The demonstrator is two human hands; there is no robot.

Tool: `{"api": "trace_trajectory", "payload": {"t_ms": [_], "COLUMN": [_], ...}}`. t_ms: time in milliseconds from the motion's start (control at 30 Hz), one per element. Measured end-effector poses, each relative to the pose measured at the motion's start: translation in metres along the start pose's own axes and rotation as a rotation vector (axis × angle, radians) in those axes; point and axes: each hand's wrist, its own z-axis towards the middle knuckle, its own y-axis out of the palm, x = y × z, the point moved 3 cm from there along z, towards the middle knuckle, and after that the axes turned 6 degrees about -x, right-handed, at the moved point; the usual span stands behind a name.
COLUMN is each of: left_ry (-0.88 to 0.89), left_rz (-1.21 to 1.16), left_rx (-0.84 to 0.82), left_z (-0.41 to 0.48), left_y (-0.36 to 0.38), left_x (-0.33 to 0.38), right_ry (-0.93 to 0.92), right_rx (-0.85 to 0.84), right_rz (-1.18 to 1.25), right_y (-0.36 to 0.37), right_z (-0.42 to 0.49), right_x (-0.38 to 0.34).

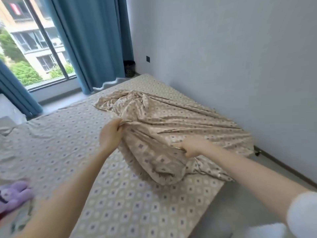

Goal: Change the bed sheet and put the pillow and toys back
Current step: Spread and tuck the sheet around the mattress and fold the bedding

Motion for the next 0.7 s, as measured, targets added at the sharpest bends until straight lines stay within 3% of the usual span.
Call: {"api": "trace_trajectory", "payload": {"t_ms": [100, 200, 267, 433, 533, 700], "left_ry": [-0.077, -0.082, -0.053, 0.056, 0.104, 0.257], "left_rz": [0.000, 0.039, 0.068, 0.113, 0.123, 0.157], "left_rx": [0.059, 0.060, 0.032, -0.057, -0.166, -0.328], "left_z": [-0.011, -0.019, -0.025, -0.049, -0.073, -0.124], "left_y": [-0.006, -0.013, -0.016, -0.012, -0.014, -0.024], "left_x": [-0.020, -0.037, -0.044, -0.063, -0.091, -0.132], "right_ry": [-0.001, -0.159, -0.207, -0.081, 0.050, 0.333], "right_rx": [0.091, 0.199, 0.172, -0.041, -0.084, -0.255], "right_rz": [-0.069, -0.195, -0.242, -0.293, -0.174, -0.173], "right_y": [-0.008, -0.004, 0.013, 0.065, 0.091, 0.140], "right_z": [-0.008, -0.018, -0.022, -0.021, -0.027, -0.038], "right_x": [0.000, -0.024, -0.050, -0.097, -0.131, -0.209]}}
